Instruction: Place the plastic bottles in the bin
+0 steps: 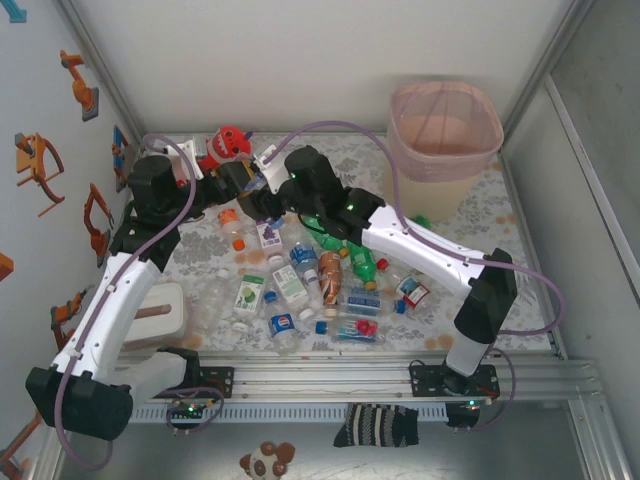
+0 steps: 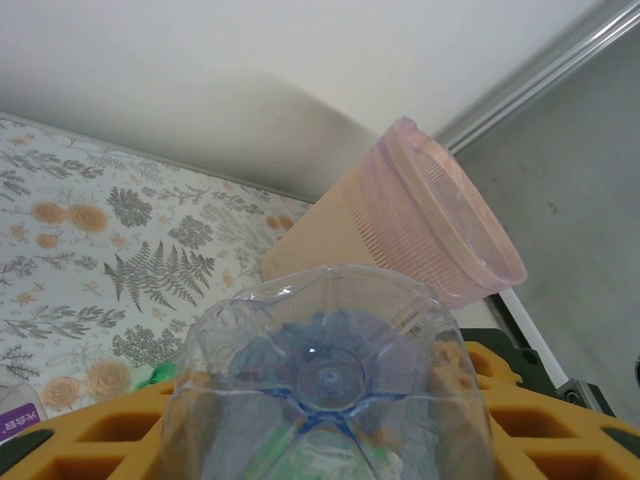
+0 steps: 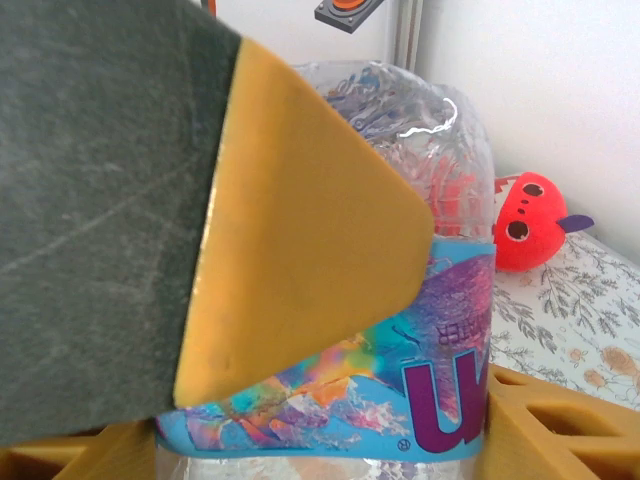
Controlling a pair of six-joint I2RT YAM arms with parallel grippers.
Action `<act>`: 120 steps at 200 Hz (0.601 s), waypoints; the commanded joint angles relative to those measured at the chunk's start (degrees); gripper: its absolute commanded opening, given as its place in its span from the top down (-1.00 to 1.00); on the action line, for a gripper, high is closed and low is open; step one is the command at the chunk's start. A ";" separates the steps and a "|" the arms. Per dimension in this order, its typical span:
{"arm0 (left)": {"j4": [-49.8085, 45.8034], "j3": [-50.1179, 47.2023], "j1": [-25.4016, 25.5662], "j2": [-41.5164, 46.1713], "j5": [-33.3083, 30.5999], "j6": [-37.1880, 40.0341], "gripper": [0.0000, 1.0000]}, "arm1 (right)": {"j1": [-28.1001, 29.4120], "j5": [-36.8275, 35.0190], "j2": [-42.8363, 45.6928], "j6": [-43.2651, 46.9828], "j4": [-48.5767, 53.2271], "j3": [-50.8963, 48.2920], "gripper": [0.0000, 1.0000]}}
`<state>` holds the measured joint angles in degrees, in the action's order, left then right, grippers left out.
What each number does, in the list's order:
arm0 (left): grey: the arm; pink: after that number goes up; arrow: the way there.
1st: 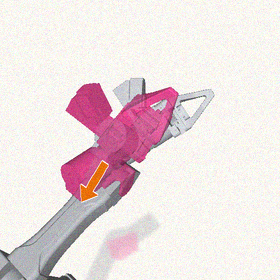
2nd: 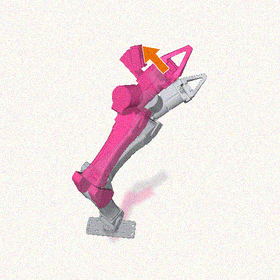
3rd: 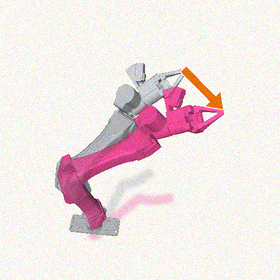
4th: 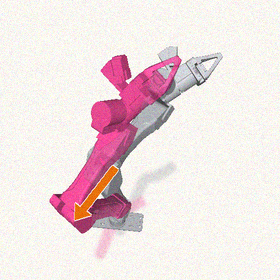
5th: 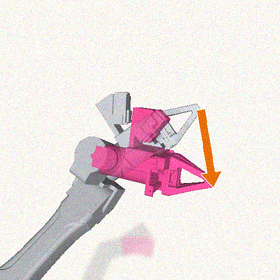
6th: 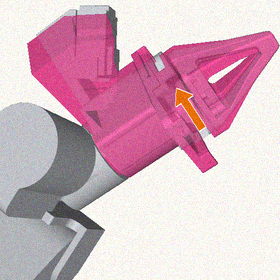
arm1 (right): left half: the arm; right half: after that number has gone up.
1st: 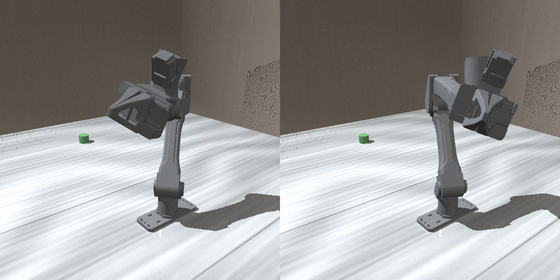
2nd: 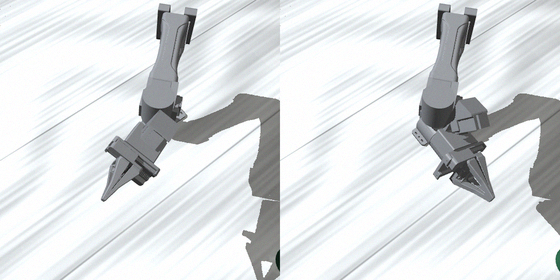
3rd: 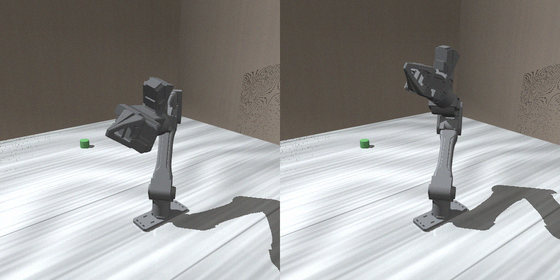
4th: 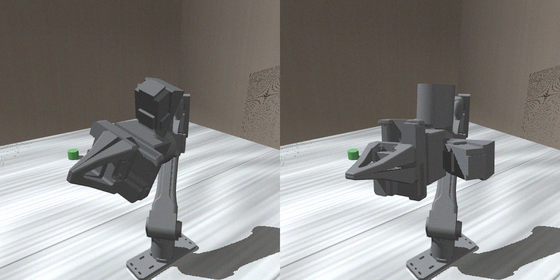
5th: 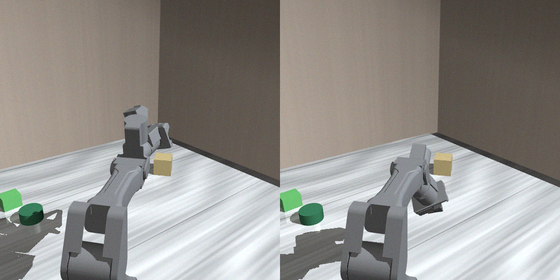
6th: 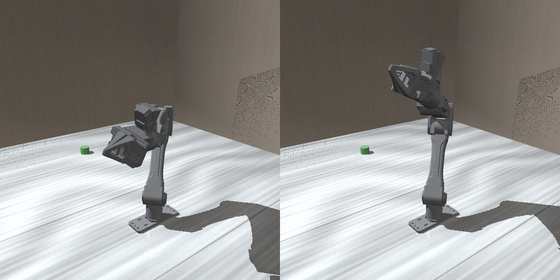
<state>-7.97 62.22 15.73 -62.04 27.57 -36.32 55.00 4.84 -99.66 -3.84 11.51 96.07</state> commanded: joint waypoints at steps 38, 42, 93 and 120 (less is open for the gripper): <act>-0.61 0.08 0.25 4.10 -0.95 0.03 -0.40 | -0.65 -2.83 2.47 -1.10 2.01 1.25 -0.24; -0.99 0.18 0.27 4.37 -1.25 0.29 -0.41 | -0.83 -3.01 2.65 -1.32 2.15 1.15 -0.24; -9.24 1.02 -0.01 7.35 -4.71 6.17 -0.60 | -6.79 -4.08 7.06 -1.79 6.87 0.04 -0.24; -17.52 2.44 -0.52 7.34 -6.48 10.29 -0.62 | -13.25 -3.07 9.61 -1.96 11.62 1.10 -0.24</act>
<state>-16.67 62.35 15.70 -55.09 23.09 -31.88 46.52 2.66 -94.02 -4.71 18.55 96.01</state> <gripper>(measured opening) 0.808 0.622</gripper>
